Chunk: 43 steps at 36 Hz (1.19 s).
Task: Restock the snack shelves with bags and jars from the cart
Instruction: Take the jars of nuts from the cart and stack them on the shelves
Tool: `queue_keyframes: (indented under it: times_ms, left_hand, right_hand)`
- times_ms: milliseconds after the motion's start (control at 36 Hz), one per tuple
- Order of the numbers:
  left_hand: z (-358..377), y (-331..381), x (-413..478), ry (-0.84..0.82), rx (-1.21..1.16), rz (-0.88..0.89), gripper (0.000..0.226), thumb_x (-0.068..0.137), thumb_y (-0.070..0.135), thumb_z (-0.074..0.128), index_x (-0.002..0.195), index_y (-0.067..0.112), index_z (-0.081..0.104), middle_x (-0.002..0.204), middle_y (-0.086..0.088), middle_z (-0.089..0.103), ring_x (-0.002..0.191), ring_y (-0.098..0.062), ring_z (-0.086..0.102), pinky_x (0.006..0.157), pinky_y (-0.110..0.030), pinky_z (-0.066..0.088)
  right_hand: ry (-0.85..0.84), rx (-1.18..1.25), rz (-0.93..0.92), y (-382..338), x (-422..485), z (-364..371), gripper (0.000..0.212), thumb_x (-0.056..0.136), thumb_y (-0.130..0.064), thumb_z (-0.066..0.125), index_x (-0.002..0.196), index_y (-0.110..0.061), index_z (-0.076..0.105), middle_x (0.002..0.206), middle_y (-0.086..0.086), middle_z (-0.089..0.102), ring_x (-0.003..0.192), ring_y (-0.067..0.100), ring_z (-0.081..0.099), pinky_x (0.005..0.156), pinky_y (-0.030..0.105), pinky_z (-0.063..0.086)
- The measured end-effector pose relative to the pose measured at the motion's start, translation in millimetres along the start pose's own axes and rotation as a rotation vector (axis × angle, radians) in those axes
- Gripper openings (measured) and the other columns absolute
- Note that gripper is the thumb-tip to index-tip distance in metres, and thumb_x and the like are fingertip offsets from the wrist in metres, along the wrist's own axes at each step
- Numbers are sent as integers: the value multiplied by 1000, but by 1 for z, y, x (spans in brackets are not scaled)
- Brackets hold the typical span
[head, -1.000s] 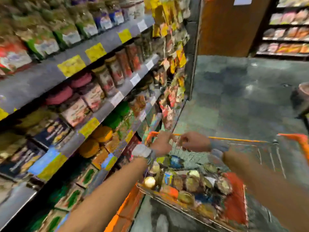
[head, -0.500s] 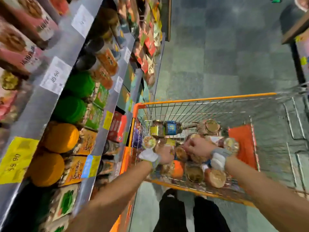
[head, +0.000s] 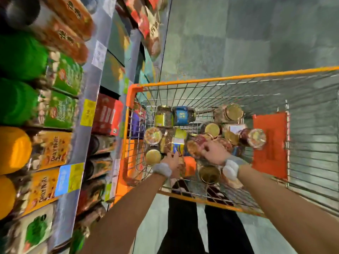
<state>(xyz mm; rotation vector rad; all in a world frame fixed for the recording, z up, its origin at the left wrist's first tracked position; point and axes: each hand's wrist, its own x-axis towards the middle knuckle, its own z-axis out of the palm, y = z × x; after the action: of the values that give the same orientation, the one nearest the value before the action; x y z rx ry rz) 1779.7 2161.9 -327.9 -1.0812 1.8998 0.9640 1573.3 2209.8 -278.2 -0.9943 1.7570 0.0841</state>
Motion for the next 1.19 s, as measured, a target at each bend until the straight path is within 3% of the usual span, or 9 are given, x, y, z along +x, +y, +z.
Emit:
queue_keyframes:
  times_ms: [306,444,556,667,861,1000,1083,1167,1194]
  left_hand:
    - [-90,22,-18,-66,-248,187,41,67,36,88,94,20,63,89,5,55,78,-14,53,63,-28,44]
    - [-112,47,-15,6,-392,231,86,66,46,90,139,29,48,126,6,54,111,-18,56,90,-33,49]
    - [-115,79,-16,-83,-655,271,69,68,28,92,127,23,56,125,5,53,110,-15,53,78,-21,44]
    - [-93,101,-14,-156,-897,287,60,59,24,93,114,32,70,135,-1,59,122,-24,58,101,-38,50]
    - [-62,118,-14,-132,-1132,126,62,81,17,82,136,30,57,121,-5,64,98,-20,66,76,-26,57]
    - [-53,114,-20,-142,-1219,-37,54,64,37,89,112,42,63,127,-13,64,101,-31,67,90,-44,57]
    - [-50,106,-16,-156,-1262,-93,80,48,49,93,121,32,64,126,-16,67,105,-36,68,90,-50,58]
    - [-55,104,-21,-168,-1297,-85,60,63,42,87,116,26,64,121,-18,70,103,-37,68,94,-56,55]
    - [-58,105,-27,-172,-1295,-79,50,72,39,83,116,25,63,119,-18,71,99,-36,68,92,-54,55]
  right_hand:
    - [172,438,31,37,-15,-53,26,103,-15,48,101,-23,73,82,6,76,63,25,66,65,44,56]
    - [394,420,146,79,-33,-65,19,100,-18,56,97,-11,73,96,13,73,83,31,66,73,40,50]
    - [152,215,243,111,-54,-47,30,99,-30,55,104,-3,67,97,16,72,82,31,66,74,35,52]
    - [-171,-69,262,126,-59,-14,51,95,-57,55,125,-15,52,120,6,60,105,25,57,88,32,45]
    - [-101,-238,318,133,-44,33,81,79,-68,52,143,-18,42,147,16,39,133,44,40,108,56,37]
    - [-150,-62,462,142,-23,45,115,65,-81,67,147,-13,23,148,21,34,133,43,44,105,54,44]
    - [-145,-11,411,143,-27,34,99,71,-73,68,136,-7,33,140,22,46,127,40,50,102,52,47]
    - [-106,50,326,133,-41,16,46,87,-55,62,111,-18,49,126,15,62,116,36,59,96,48,49]
    - [-97,86,342,134,-43,11,53,79,-62,68,110,-22,52,119,12,67,109,34,63,91,45,53]
